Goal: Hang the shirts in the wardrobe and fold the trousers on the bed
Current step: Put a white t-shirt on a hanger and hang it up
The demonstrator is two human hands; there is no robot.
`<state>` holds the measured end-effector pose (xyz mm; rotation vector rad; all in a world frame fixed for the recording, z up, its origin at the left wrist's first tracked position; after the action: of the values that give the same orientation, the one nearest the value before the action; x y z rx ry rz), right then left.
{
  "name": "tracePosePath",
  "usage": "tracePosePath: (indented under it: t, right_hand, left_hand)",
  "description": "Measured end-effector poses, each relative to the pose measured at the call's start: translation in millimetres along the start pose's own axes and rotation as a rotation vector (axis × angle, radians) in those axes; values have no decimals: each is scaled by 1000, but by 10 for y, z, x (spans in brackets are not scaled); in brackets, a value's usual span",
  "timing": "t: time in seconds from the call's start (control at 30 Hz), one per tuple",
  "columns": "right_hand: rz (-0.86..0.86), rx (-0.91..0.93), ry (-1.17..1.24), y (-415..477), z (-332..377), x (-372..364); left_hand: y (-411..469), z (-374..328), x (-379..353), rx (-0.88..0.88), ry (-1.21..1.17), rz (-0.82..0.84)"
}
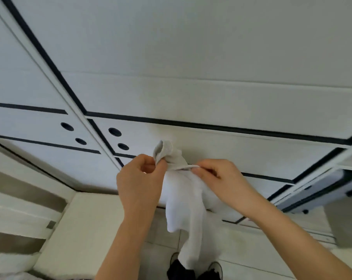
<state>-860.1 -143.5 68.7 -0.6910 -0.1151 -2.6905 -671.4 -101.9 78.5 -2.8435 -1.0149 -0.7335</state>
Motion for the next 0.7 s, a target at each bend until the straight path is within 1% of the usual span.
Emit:
tracePosePath:
  t: [0.1, 0.2, 0.27, 0.3, 0.33, 0.4, 0.43, 0.47, 0.6, 0.7]
  right_hand:
    - [-28, 6, -67, -91, 5, 312]
    - [-53, -12, -78, -200, -14, 549]
    - [-85, -43, -41, -294, -32, 686]
    - [-107, -58, -19, -337, -57, 760]
    - [-130, -71, 6, -377, -88, 837]
    - [-177, -89, 30, -463, -142, 990]
    - [-204, -99, 23, -512, -169, 1063]
    - [-232, -109, 12, -565, -197, 1124]
    - [-347, -162, -44, -808, -303, 1304]
    - [-472, -198, -72, -1030, -420, 1497]
  left_hand:
    - [-5, -187, -252, -130, 70, 66]
    - [-34, -408, -525, -328, 0, 207]
    - [-89, -582, -716, -519, -27, 360]
    - [-125, -654, -827, -599, -40, 462]
    - [-163, -702, -946, -644, -62, 583]
    - [-262, -755, -1188, -623, -117, 842]
    - [-319, -779, -1297, -605, -123, 937]
    - [-369, -792, -1398, -603, -117, 999]
    - [-513, -783, -1758, -677, 57, 1083]
    - [-578, -762, -1945, -723, 138, 1080]
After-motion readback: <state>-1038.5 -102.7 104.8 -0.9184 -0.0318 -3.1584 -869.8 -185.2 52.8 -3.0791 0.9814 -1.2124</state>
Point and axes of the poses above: each hand's wrist, its own y-axis towards the middle knuckle, its own x-axis out of the back of the hand, z = x × y, the point moved 6 cm from there along y, towards the middle knuckle, and after that the axes turned 2 degrees about -z, right-handed, at the moved point
